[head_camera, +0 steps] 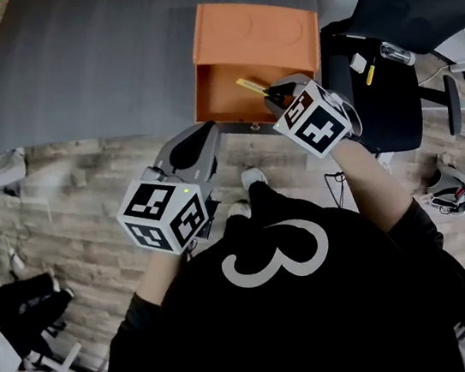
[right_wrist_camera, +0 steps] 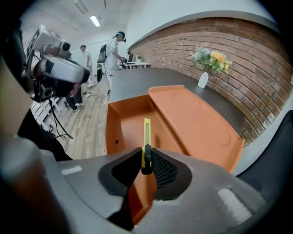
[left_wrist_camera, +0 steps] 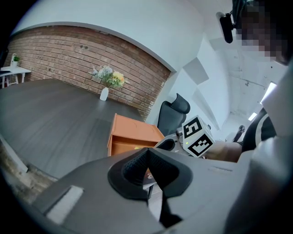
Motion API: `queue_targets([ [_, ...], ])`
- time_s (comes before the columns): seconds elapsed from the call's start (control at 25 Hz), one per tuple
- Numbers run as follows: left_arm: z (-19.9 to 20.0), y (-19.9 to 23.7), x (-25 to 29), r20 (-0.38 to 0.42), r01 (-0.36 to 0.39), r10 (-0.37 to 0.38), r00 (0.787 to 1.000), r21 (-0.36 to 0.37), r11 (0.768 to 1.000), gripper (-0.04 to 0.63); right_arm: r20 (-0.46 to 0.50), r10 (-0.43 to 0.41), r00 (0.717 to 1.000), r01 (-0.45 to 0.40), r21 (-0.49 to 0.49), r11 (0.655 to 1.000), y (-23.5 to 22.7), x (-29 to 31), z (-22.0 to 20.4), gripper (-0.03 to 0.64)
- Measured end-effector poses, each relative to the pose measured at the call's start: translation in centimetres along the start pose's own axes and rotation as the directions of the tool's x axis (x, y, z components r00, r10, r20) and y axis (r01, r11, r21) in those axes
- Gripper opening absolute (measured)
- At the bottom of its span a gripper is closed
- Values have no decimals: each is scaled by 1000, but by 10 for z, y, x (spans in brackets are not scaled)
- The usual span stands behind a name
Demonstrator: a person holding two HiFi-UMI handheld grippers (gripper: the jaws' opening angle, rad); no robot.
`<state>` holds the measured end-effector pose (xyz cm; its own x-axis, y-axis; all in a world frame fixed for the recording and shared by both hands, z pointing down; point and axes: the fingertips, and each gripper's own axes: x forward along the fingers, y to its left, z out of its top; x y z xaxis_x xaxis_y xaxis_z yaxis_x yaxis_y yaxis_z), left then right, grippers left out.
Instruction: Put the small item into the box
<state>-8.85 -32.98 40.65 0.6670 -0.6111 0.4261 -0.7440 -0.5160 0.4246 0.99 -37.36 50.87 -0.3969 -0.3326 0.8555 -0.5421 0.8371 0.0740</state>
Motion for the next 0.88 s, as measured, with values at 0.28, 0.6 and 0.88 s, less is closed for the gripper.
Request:
queue_targets([
  [0.28,-2,10,-10,12,9,-8,1000,-14,1000,12,-78,-15,997,10,-59,998,3,8,7,67],
  [0.6,-7,16,-17,9,15,-15,1000,-28,1000,12,-131,0,991,-6,-39,999,2,24,7,67],
  [0.88,-9,23,-22,8,15,-15,1000,-40,999,12,-172,22,985,-28,-32,999,1,33,1,69],
])
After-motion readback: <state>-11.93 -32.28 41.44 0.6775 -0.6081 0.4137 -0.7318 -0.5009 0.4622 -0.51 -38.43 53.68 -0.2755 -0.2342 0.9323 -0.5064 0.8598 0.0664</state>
